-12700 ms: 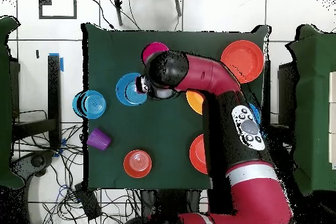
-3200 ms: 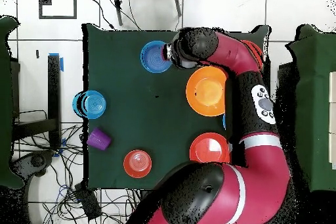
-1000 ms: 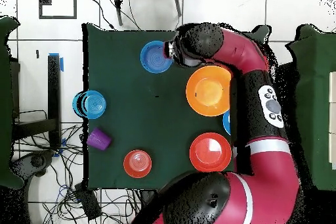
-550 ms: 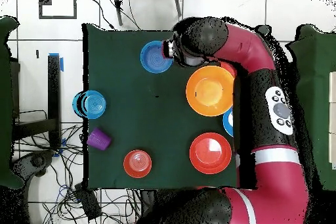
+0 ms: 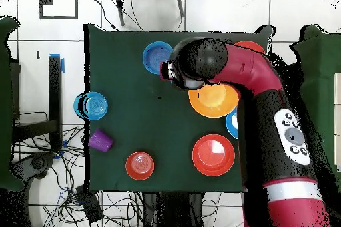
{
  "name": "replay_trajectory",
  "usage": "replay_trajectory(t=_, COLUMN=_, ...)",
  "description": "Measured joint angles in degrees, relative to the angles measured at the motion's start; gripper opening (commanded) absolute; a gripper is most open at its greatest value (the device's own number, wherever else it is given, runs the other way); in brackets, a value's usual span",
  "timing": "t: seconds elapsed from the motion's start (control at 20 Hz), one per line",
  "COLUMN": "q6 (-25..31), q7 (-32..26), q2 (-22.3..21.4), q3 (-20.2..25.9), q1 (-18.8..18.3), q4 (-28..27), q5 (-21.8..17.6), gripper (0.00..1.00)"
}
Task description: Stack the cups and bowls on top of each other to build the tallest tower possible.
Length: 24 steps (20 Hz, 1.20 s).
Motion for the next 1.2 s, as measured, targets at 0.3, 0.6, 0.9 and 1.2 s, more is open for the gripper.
replay_trajectory(t=0.3, q6=-6.6, q7=0.0, q2=-6.7, q3=-0.4, q1=-2.1, q4=12.4, q5=-0.2, gripper=1.00)
replay_trajectory(t=0.6, q6=-13.5, q7=0.0, q2=-10.1, q3=-0.6, q1=-2.3, q4=21.1, q5=-0.7, gripper=1.00)
replay_trajectory(t=0.9, q6=-22.1, q7=0.0, q2=-12.1, q3=-0.7, q1=-2.5, q4=29.8, q5=-2.8, gripper=1.00)
replay_trajectory(t=1.2, q6=-30.9, q7=0.0, q2=-12.4, q3=-1.0, q1=-4.4, q4=37.0, q5=-8.6, gripper=1.00)
